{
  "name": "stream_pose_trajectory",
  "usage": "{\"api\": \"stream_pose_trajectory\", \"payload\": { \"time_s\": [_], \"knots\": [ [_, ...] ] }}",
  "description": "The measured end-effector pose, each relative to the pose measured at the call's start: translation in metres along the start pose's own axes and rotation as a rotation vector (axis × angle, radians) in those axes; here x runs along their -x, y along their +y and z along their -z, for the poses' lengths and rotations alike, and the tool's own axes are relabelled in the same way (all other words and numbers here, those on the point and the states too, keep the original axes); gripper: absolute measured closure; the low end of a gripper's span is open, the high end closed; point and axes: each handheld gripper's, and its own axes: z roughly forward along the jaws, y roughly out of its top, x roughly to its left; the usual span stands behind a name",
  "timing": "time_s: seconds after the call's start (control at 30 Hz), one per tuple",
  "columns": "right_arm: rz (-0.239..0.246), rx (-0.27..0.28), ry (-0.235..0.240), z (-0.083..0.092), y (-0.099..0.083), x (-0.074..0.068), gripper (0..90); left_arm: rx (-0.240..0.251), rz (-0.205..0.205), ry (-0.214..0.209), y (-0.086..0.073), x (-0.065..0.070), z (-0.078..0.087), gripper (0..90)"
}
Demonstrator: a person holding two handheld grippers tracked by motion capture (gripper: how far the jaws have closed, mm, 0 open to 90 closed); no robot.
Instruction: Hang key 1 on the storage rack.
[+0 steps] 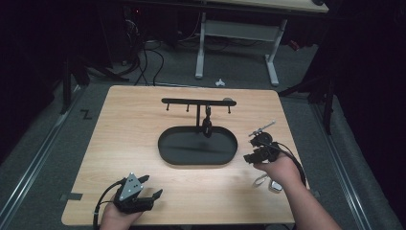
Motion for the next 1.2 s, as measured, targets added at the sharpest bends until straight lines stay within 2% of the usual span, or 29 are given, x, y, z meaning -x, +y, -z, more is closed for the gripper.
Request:
{"api": "stream_pose_trajectory", "payload": {
  "time_s": [0.2, 0.47, 0.57, 0.67, 0.9, 1.2],
  "knots": [
    [-0.057, -0.023, -0.011, -0.011, -0.026, 0.021, 50.0, 0.001, -0.004, -0.008, 0.001, 0.001, -0.001, 29.4],
    [-0.082, -0.036, 0.001, -0.019, -0.048, 0.039, 49.3, 0.006, 0.007, -0.003, 0.002, -0.002, -0.001, 29.0],
    [-0.095, -0.039, -0.009, -0.018, -0.056, 0.045, 49.3, 0.009, 0.007, -0.003, 0.002, -0.003, 0.000, 29.0],
    [-0.109, -0.031, -0.010, -0.016, -0.060, 0.049, 49.3, 0.009, 0.011, -0.004, 0.002, -0.003, 0.000, 28.9],
    [-0.113, -0.057, -0.033, -0.017, -0.066, 0.057, 49.5, 0.005, 0.001, -0.004, 0.002, -0.002, -0.001, 28.9],
    [-0.172, -0.037, -0.031, -0.020, -0.069, 0.071, 53.0, 0.002, 0.000, -0.007, 0.002, -0.001, -0.002, 28.9]
  ]
}}
